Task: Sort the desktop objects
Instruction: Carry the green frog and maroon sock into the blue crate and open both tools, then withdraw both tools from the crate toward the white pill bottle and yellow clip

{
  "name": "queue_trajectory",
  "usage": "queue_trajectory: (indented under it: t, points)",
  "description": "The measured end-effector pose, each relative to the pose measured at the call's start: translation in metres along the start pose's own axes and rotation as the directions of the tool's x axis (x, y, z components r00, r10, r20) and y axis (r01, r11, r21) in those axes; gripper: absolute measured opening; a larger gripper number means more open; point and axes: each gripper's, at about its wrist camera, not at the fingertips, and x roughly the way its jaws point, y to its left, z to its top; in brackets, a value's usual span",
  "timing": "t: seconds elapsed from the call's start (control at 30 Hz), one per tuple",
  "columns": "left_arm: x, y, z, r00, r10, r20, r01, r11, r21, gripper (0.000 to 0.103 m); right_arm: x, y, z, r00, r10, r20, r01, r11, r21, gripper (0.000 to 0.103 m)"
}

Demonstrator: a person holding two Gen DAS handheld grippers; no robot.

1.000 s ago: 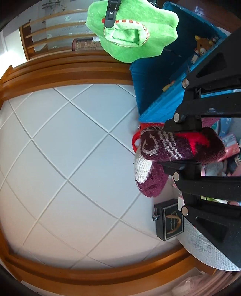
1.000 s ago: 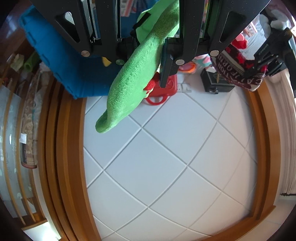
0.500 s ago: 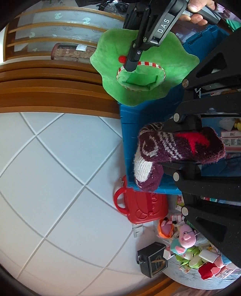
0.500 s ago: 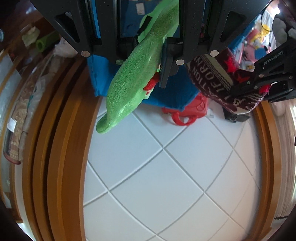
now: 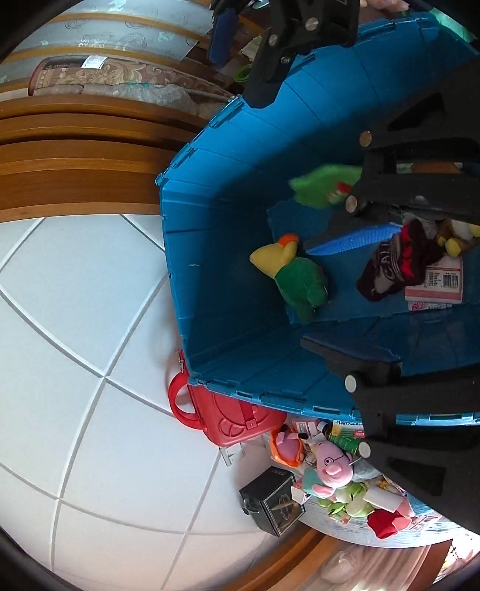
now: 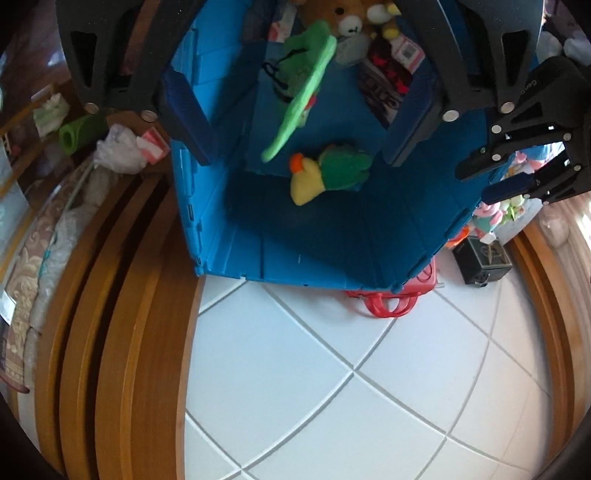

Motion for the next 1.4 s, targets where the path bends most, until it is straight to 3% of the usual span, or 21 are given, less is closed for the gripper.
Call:
queue_trajectory:
  t: [0.13,0.47,0.7,0.83,1.13,1.4]
  points:
    - [-0.004,0.003,-0.003,1.0,0.015,-0.003,-0.015,1.0,-0.006,0.049,-0.01,-0.002,-0.004,1.0,-0.026,-0.007,0.026,1.0,0.006,0.103]
    - [-0.031,0.022,-0.022,1.0,-0.014,-0.006,0.014,0.999,-0.044,0.049,-0.041,0.001,-0.027,1.0,-0.022,0.001,0.022,1.0,-0.005,0.103]
    - [-0.079,0.034,-0.045,0.996,-0.023,0.087,0.028,0.998,-0.054,0.049,-0.064,0.004,-0.041,0.999,0.013,0.043,-0.013,1.0,0.017,0.103]
    - [-0.105,0.047,-0.062,0.99,-0.035,0.134,0.046,0.996,-0.076,0.05,-0.079,0.011,-0.048,0.994,0.074,0.079,-0.076,0.997,0.026,0.103]
    - [-0.151,0.087,-0.084,0.97,0.071,0.232,-0.034,0.986,-0.161,0.051,-0.095,0.055,-0.053,0.973,0.187,0.136,-0.184,0.982,-0.035,0.103]
    - [-0.171,0.152,-0.096,0.952,0.155,0.263,-0.099,0.972,-0.212,0.051,-0.1,0.111,-0.047,0.963,0.217,0.157,-0.211,0.976,-0.056,0.103]
